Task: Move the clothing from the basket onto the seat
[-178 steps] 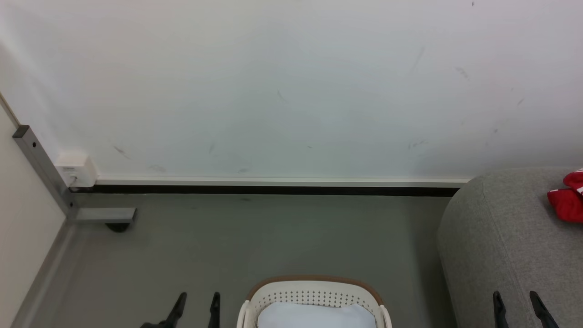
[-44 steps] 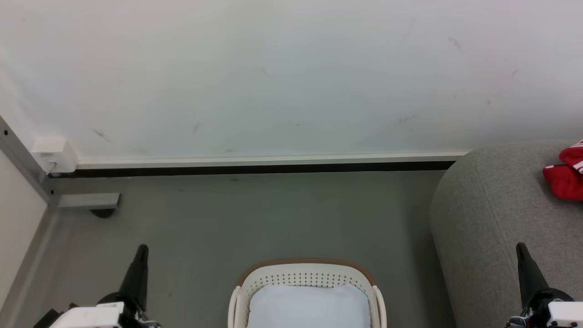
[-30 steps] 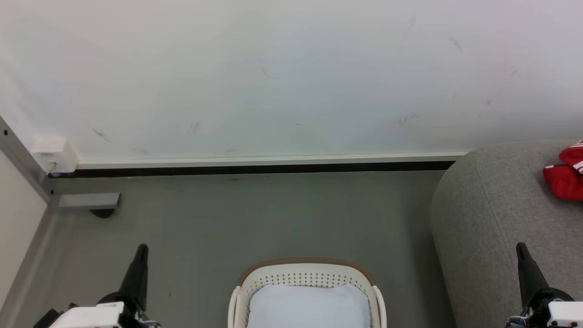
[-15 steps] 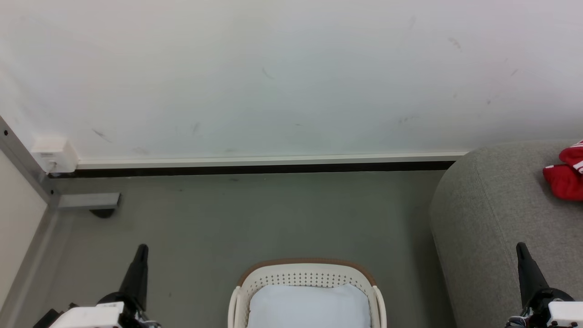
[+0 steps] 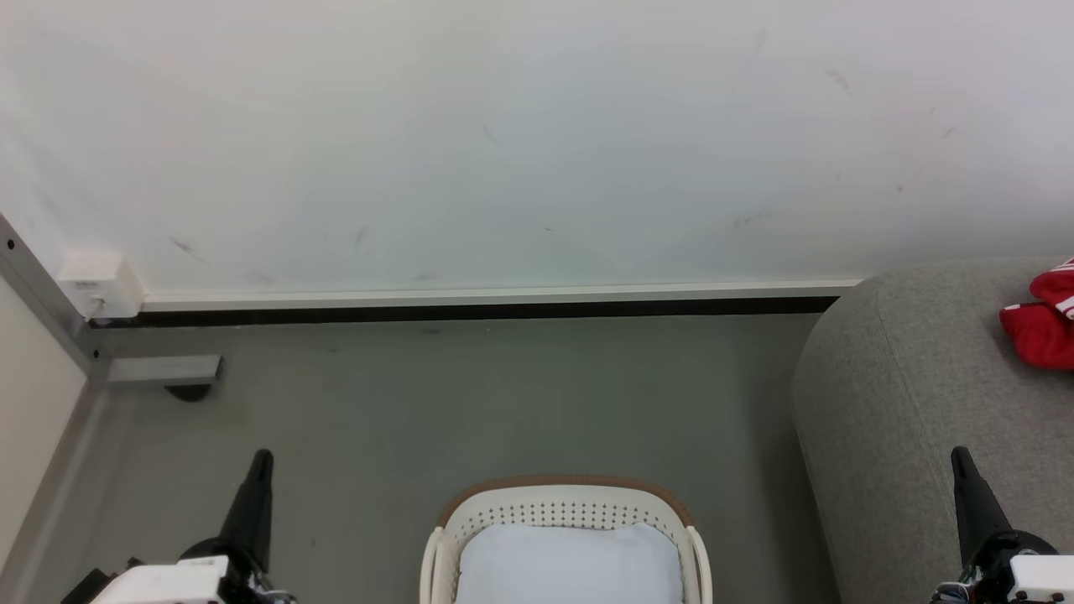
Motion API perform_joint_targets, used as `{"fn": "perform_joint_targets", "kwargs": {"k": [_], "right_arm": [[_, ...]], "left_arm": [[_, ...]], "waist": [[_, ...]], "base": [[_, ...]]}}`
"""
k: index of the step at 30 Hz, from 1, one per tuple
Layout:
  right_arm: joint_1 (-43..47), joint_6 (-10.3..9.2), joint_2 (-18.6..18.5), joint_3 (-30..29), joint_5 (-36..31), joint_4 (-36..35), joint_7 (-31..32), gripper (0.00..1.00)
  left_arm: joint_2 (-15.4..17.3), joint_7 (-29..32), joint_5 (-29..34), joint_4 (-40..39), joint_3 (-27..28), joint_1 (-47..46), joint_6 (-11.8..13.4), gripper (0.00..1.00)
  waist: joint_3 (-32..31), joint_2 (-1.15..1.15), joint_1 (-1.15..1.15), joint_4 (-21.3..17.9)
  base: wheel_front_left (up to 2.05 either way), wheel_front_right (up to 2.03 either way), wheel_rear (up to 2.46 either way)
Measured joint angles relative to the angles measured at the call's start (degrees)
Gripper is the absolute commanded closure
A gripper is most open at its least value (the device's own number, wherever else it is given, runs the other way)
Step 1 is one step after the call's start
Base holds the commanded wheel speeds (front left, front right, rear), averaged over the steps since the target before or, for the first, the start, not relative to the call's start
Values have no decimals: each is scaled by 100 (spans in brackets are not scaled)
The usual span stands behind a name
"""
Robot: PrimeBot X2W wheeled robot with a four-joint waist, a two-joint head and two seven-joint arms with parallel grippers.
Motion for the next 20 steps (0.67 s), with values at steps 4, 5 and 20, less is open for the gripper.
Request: {"fn": "perform_joint_targets", "kwargs": {"k": [4,5,20], "right_arm": [[0,0,0,0,0,0,0,100],[0,0,0,0,0,0,0,100],[0,0,-1,0,0,0,0,100]], "left_arm": [[0,0,0,-1,0,0,0,100],[0,0,0,-1,0,0,0,100],[0,0,0,-1,0,0,0,100]], "waist": [[0,0,0,0],[0,0,0,0],[0,0,0,0]], "base": [[0,0,0],[0,0,0],[0,0,0]]}}
